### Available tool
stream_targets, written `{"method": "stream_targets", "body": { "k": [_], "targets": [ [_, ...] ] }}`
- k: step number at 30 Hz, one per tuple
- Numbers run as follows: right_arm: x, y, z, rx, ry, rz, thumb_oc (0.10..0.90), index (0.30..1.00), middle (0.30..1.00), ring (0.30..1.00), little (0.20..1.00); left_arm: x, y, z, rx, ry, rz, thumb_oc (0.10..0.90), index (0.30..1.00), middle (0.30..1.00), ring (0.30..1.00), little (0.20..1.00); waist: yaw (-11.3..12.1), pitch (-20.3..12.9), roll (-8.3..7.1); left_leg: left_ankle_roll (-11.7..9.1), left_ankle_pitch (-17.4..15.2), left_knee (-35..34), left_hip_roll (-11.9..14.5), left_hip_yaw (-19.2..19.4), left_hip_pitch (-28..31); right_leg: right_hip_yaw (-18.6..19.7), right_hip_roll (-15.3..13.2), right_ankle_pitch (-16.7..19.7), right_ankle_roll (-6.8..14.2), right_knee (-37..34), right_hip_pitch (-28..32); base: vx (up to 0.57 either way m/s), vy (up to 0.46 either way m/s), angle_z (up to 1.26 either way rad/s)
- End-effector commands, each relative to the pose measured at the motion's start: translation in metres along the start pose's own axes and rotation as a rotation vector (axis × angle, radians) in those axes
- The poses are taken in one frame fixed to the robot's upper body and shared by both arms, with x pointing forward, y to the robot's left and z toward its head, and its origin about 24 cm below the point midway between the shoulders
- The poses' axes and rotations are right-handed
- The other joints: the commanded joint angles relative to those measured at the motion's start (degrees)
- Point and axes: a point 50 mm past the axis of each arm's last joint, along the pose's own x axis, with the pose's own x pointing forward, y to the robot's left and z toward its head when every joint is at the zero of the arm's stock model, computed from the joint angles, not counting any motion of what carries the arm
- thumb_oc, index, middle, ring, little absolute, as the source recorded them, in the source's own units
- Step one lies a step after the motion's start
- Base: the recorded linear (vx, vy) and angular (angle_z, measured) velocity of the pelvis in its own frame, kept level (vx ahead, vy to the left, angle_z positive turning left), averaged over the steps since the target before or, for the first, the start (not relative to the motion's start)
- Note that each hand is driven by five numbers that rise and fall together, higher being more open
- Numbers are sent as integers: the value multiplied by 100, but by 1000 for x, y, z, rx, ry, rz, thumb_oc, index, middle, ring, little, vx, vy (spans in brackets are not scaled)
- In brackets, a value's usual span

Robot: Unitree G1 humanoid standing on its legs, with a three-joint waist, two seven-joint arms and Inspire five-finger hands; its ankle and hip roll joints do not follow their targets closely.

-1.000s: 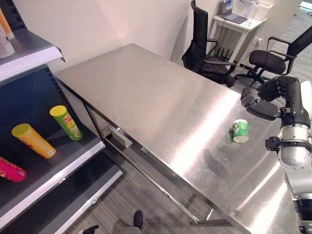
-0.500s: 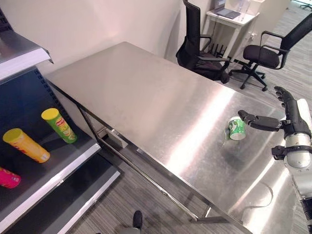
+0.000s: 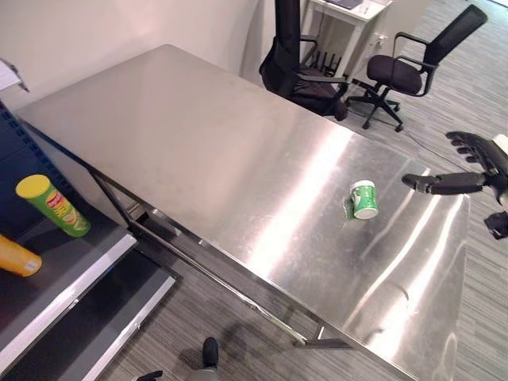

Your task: Put the goods on the table back onto the shelves and tidy them up.

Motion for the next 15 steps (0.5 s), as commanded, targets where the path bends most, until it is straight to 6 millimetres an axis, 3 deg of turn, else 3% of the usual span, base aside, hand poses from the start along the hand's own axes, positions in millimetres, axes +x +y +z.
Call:
{"method": "stream_targets", "body": {
  "k": [1,10,15],
  "targets": [
    [1,-50,40,-36,-112,-106,800,900,900,900,900,0,9,-1,88,-8,-5,800,900,900,900,900,322,-499,51,-657,-703,196,610,-6,396,-32,-274,447,360,280,-706,-7,53,-9],
    [7,-53,73,-183,-139,1,800,900,900,900,900,2,13,13,110,-47,-10,800,900,900,900,900,235,-417,3,-613,-725,162,532,39,389,16,-367,522,431,364,-801,-10,54,-2],
    [10,-51,81,-261,-134,28,800,900,900,900,900,2,11,13,124,-41,-17,800,900,900,900,900,196,-362,-34,-573,-762,167,504,64,400,56,-416,577,475,415,-853,-6,60,-7]
  ]
}}
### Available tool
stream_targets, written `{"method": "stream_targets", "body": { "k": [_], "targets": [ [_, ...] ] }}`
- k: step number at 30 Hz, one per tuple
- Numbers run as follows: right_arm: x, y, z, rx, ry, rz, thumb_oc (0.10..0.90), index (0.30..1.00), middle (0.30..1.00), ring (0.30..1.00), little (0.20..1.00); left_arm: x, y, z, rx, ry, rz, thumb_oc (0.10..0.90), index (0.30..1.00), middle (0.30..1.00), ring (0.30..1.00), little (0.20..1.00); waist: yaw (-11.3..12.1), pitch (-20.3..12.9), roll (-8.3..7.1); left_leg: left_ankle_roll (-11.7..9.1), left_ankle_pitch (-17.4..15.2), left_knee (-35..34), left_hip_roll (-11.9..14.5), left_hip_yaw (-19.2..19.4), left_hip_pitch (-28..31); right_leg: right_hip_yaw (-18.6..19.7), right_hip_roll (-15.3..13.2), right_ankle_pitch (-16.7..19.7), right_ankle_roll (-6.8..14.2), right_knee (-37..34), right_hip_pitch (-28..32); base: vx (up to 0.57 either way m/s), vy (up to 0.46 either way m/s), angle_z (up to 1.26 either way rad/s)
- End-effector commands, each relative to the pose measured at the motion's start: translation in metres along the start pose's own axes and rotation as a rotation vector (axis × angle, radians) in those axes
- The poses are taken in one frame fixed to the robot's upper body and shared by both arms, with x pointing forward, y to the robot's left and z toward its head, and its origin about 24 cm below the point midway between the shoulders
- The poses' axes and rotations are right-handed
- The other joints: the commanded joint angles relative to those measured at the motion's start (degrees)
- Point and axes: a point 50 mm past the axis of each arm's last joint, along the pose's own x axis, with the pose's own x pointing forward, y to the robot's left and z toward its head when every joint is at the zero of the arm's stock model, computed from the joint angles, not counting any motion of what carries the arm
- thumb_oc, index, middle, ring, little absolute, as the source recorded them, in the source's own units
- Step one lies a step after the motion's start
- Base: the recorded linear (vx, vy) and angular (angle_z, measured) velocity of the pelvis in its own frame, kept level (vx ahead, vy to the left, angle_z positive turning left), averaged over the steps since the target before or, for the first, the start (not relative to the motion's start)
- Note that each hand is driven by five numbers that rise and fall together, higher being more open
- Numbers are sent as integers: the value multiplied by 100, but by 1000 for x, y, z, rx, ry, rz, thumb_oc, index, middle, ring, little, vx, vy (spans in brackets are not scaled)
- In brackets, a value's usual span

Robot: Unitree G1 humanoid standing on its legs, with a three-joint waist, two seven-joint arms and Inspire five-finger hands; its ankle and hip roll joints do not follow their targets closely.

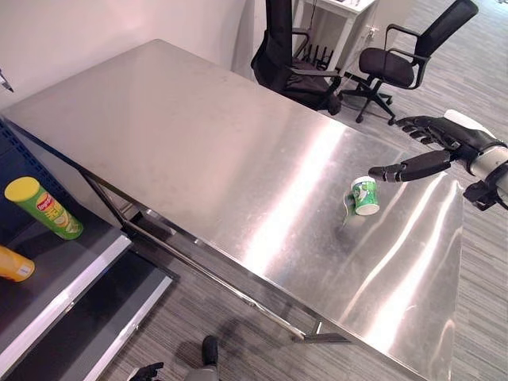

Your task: Put the goods on the table back onto the shelves and tidy them up.

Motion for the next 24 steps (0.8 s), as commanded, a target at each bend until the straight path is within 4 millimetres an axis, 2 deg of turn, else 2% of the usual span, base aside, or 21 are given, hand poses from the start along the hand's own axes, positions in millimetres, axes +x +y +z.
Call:
{"method": "stream_targets", "body": {
  "k": [1,13,20,24],
  "targets": [
    [-19,-55,21,-97,-40,-163,800,900,900,900,900,-1,6,-5,114,2,-13,800,900,900,900,900,199,-359,-27,-604,-739,165,496,-53,443,-45,-383,554,442,372,-738,-22,58,-2],
    [-20,-39,12,-175,2,-96,800,900,900,900,900,0,11,4,122,-19,-3,800,900,900,900,900,206,-216,-126,-525,-796,192,401,-10,372,2,-517,658,512,466,-887,-20,35,-3],
    [-23,-30,-4,-194,56,-78,800,900,900,900,900,1,13,7,128,-25,3,800,900,900,900,900,205,-104,-178,-480,-801,212,378,-10,303,43,-550,685,521,526,-981,-10,16,-3],
    [-27,-18,-23,-156,103,-65,800,900,900,900,900,1,16,15,135,-47,15,800,900,900,900,900,257,24,-258,-470,-789,234,379,-28,200,34,-568,739,525,490,-1064,-12,7,-7]
  ]
}}
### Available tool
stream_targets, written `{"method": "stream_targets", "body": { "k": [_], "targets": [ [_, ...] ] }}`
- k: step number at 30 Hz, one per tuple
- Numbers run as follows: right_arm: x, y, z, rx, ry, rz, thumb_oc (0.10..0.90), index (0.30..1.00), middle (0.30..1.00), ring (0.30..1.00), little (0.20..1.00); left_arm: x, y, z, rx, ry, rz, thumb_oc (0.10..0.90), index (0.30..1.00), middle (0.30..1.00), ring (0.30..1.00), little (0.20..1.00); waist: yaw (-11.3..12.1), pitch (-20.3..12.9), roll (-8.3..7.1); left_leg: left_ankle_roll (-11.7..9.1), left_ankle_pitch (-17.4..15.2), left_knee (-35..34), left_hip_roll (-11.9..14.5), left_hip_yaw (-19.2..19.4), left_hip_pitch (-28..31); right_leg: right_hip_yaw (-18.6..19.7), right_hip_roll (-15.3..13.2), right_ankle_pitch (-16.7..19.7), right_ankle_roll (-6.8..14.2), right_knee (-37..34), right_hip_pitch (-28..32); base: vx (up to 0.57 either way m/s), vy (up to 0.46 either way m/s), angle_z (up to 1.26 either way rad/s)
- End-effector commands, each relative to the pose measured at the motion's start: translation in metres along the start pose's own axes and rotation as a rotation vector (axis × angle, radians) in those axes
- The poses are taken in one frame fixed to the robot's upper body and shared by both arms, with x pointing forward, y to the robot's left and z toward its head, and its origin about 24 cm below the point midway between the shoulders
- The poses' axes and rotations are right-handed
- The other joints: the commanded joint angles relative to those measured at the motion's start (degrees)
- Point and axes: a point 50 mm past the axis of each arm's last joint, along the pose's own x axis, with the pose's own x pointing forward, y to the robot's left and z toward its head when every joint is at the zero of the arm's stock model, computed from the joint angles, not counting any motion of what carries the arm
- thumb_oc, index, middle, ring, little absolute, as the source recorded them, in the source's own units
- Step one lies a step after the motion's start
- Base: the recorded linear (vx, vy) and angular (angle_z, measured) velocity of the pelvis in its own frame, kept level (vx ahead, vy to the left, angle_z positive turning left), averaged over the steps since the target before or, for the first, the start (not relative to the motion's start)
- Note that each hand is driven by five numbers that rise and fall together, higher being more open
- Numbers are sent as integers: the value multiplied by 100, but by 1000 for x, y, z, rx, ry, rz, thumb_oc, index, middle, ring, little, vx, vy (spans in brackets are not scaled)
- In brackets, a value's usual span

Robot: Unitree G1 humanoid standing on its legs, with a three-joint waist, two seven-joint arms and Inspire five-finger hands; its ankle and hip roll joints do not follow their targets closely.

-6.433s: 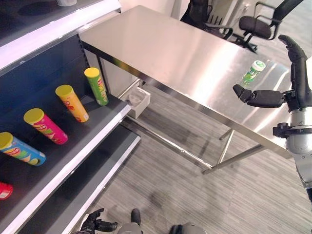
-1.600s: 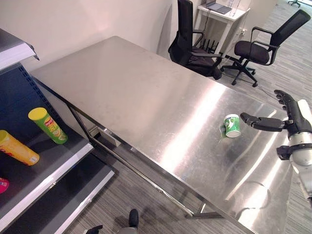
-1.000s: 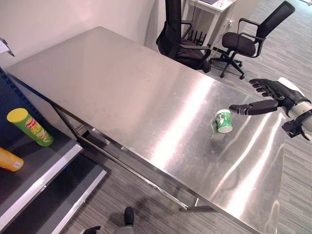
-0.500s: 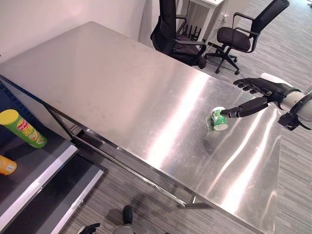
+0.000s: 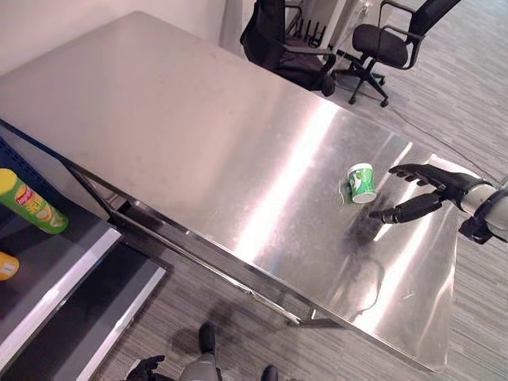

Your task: Put the goods on the table back onto the shelves and tidy them up.

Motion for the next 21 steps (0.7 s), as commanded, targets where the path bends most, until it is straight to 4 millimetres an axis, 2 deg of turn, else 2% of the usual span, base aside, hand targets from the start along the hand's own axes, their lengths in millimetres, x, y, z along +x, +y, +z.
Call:
{"method": "stream_targets", "body": {
  "k": [1,9,21],
  "targets": [
    [-16,-64,21,-51,-50,-228,800,900,900,900,900,0,10,0,64,-7,17,800,900,900,900,900,257,-393,-103,-481,-747,233,346,-199,289,-58,-499,744,519,197,-741,0,0,0],
    [-7,-53,24,40,-86,-213,800,900,900,900,900,1,14,7,57,-18,35,800,900,900,900,900,294,-327,-116,-466,-729,228,337,-210,206,-39,-512,793,526,180,-808,0,0,0],
    [6,-54,48,74,-158,-204,800,900,900,900,900,1,11,9,47,-28,33,800,900,900,900,900,318,-346,-104,-456,-742,196,311,-229,235,-44,-528,796,529,174,-789,0,0,0]
  ]
}}
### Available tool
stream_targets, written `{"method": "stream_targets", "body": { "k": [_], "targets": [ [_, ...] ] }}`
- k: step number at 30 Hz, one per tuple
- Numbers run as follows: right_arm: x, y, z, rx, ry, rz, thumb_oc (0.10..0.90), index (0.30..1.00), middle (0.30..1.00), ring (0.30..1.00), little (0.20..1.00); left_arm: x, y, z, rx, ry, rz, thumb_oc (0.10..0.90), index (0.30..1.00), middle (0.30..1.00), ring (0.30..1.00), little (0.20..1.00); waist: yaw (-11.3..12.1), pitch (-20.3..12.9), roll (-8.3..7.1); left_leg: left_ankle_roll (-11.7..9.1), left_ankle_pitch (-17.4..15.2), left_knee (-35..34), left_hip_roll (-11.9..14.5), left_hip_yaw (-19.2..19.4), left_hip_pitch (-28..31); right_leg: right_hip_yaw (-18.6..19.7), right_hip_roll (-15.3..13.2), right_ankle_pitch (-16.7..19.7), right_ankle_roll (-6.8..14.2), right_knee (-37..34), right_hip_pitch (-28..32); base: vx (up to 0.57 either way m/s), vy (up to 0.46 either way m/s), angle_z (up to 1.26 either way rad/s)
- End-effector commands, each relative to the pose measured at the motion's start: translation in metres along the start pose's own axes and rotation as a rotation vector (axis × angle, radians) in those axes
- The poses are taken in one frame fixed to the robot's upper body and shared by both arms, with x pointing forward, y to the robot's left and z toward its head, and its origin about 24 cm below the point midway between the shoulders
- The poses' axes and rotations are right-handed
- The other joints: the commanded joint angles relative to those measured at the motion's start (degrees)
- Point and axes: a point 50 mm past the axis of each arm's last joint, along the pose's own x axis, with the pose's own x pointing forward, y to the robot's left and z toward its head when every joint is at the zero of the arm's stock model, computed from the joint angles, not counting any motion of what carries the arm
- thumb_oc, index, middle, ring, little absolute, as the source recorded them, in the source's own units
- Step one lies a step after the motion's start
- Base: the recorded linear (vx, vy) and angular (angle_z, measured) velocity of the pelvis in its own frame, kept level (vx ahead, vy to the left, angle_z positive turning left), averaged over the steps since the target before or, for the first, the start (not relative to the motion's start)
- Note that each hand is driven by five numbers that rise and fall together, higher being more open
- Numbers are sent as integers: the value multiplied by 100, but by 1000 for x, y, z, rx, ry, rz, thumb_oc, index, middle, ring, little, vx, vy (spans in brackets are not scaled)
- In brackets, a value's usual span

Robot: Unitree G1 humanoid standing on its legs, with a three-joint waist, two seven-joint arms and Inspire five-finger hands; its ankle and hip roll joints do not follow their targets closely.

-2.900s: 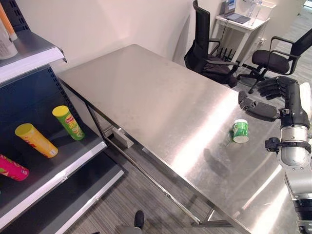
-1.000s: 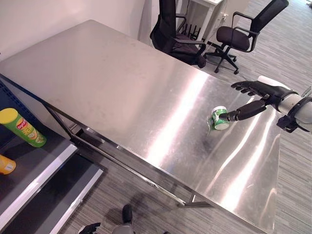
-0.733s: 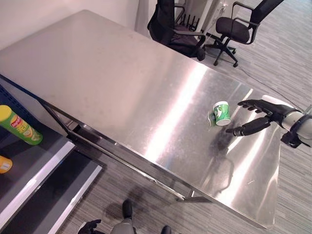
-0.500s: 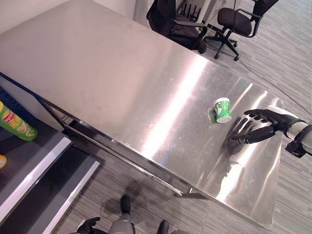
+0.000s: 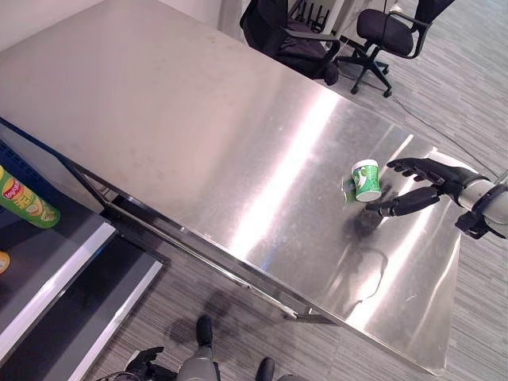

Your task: Put the goods on the table back onto the shelves and tidy them up.

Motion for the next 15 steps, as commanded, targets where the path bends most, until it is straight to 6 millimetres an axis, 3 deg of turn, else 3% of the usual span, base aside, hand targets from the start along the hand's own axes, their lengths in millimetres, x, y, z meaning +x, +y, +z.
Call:
{"method": "stream_targets", "body": {
  "k": [1,15],
  "targets": [
    [-1,-37,21,7,-64,-159,800,900,900,900,900,-2,5,-5,39,2,18,800,900,900,900,900,276,-380,-51,-483,-759,192,311,-246,263,-59,-531,794,525,196,-766,0,0,0],
    [12,-36,19,-57,-7,-184,800,900,900,900,900,-2,6,-9,38,19,31,800,900,900,900,900,353,-328,-110,-470,-746,198,307,-329,224,-107,-550,819,515,204,-778,-4,1,3]
  ]
}}
